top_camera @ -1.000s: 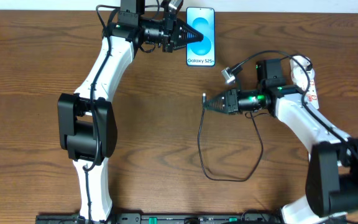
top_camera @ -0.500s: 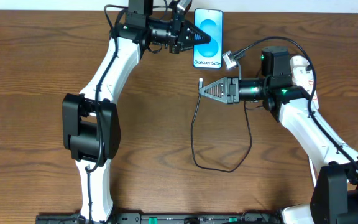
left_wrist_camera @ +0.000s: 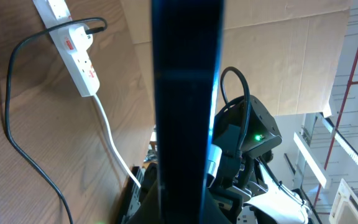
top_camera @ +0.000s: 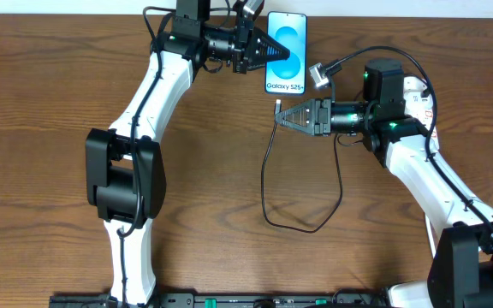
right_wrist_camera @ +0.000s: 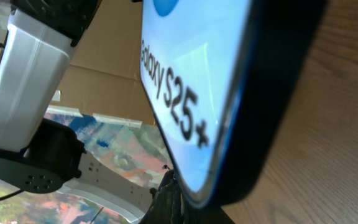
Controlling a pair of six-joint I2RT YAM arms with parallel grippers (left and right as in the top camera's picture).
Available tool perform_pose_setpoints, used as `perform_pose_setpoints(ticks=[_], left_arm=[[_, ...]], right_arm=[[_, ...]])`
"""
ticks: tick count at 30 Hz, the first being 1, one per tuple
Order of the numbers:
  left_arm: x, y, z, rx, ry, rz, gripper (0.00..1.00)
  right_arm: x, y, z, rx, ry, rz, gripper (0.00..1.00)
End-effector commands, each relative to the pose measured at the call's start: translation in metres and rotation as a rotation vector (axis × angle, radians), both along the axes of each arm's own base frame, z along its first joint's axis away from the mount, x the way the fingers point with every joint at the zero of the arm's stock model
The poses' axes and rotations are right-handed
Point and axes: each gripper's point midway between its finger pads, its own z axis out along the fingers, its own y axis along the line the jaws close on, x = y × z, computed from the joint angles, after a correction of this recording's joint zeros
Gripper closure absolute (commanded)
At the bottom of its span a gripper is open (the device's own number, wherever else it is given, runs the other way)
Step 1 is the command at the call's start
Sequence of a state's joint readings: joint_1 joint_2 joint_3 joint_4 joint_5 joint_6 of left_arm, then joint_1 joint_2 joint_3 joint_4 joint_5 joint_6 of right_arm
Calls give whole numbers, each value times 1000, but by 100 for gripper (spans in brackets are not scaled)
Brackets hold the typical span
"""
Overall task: Plug charger to phone and switch on socket
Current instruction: 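Align the plug with the phone's bottom port using the right gripper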
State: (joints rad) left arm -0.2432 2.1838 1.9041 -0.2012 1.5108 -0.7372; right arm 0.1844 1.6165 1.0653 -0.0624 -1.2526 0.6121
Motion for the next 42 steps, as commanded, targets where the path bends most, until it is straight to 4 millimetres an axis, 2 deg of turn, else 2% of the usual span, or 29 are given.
perform_pose_setpoints(ticks=[1, 10, 25, 42], left_arm=[[-11, 4, 29, -36, -58, -32, 93], [-10, 4, 30, -41, -81, -32, 93], [-10, 4, 31, -44, -102, -33, 93], [-13, 4, 32, -55, -105, -49, 93]], right_arm=[[3, -2, 4, 2, 8, -15, 99], [5, -11, 7, 22, 34, -21, 99], [1, -10, 11, 40, 48, 2, 99], [6, -11, 14, 42, 22, -15, 99]])
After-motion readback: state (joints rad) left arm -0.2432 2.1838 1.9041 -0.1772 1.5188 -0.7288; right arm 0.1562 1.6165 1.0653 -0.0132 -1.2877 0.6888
